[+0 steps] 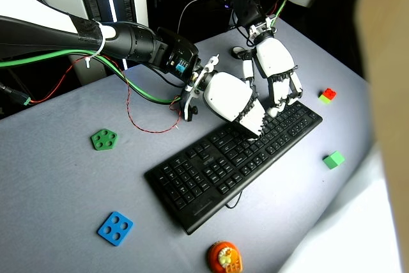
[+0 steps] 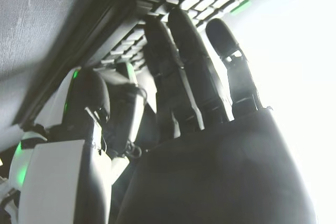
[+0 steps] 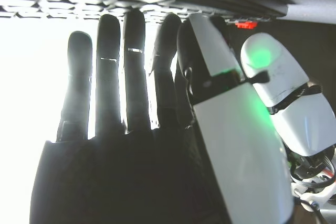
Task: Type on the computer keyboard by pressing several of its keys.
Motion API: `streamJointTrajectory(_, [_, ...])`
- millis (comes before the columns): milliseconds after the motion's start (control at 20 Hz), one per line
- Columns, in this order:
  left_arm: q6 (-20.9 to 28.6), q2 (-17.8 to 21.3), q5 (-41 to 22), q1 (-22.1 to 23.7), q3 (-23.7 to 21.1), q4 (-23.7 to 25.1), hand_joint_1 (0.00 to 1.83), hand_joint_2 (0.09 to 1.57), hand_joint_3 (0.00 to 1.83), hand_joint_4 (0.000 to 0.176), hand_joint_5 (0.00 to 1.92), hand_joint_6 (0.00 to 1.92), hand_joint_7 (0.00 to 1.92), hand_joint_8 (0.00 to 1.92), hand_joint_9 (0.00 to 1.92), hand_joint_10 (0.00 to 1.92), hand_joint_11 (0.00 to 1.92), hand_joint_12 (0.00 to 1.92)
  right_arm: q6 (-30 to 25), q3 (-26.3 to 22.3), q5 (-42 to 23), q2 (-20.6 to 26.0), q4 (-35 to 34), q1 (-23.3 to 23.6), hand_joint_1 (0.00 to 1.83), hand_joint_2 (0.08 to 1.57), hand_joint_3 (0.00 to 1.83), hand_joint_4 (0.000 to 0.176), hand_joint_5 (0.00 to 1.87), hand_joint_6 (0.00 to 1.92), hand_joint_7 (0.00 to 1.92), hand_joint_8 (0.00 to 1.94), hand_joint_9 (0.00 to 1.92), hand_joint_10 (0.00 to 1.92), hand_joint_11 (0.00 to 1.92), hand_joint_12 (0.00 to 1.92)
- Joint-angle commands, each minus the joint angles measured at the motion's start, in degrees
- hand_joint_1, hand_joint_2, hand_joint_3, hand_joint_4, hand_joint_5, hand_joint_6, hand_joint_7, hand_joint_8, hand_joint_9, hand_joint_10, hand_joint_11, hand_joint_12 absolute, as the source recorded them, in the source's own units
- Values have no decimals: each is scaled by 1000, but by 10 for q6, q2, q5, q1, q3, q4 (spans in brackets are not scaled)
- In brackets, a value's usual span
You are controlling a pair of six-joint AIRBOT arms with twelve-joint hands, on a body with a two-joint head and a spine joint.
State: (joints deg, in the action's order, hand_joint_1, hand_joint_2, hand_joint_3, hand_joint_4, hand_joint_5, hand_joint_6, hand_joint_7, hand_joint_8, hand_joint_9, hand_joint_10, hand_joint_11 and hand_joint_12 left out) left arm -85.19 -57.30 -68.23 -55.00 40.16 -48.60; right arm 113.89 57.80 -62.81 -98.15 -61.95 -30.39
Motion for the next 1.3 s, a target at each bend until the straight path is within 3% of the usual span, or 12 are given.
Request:
streamJointTrajectory(0, [1,1,-49,0,2,22,710,1343,13,7,416,805,577,0,536,19,35,1339,-1,-1,-25,-1,30,0,927,1301,1,12,645,1490,501,200,167,847,0,1623])
streamJointTrajectory(50, [1,1,-49,0,2,22,664,1363,8,8,347,413,543,6,549,18,86,1325,-1,-1,-25,-1,30,0,857,1298,0,0,365,1077,552,176,228,864,0,1577])
streamJointTrajectory(150, [1,1,-49,0,2,22,645,1368,1,17,357,102,578,6,603,28,110,1354,-1,-1,-25,-1,30,1,842,1315,5,0,339,636,653,142,367,933,0,1630])
streamJointTrajectory(250, [1,1,-49,0,3,22,652,1389,2,0,579,104,594,5,626,26,158,1243,-1,-1,-25,-1,30,1,824,1294,0,0,491,684,562,80,118,937,0,1628])
streamJointTrajectory(300, [1,1,-50,0,3,22,745,1360,0,0,717,121,629,9,678,37,224,1186,-1,-1,-27,-1,30,1,933,1275,8,0,647,1278,535,67,57,921,0,1672])
streamJointTrajectory(350, [1,1,-50,0,3,22,739,1357,0,0,764,124,612,2,661,25,215,1171,-1,-1,-27,-1,30,2,951,1268,5,7,687,1392,543,70,36,906,0,1673])
streamJointTrajectory(450, [1,1,-50,0,3,22,626,1393,6,0,522,17,570,0,628,7,165,1211,-1,0,-28,-1,30,2,902,1324,11,6,596,1556,573,75,135,906,0,1648])
streamJointTrajectory(550, [-4,-4,-54,0,3,22,632,1390,1,12,330,0,603,8,623,3,114,1304,-1,3,-31,-1,30,4,845,1315,4,0,296,770,604,66,249,871,0,1655])
streamJointTrajectory(650, [-5,-9,-61,2,7,22,564,1425,14,8,361,19,496,0,549,2,45,1292,-1,7,-33,-1,30,6,754,1371,7,0,328,472,634,44,298,808,0,1657])
streamJointTrajectory(850, [-9,-18,-70,6,22,47,583,1462,2,0,512,37,548,7,551,5,17,1243,10,7,-41,0,30,9,767,1312,0,0,494,532,601,15,148,722,0,1538])
streamJointTrajectory(1050, [-9,-18,-70,6,23,47,621,1419,0,0,309,0,374,0,471,2,4,1375,15,2,-47,8,30,18,724,1335,3,0,355,590,513,0,54,763,0,1485])
streamJointTrajectory(1250, [-4,-15,-68,6,19,47,603,1383,0,12,316,3,491,19,522,19,11,1358,24,-26,-58,36,30,31,684,1372,7,0,257,526,438,5,89,753,0,1453])
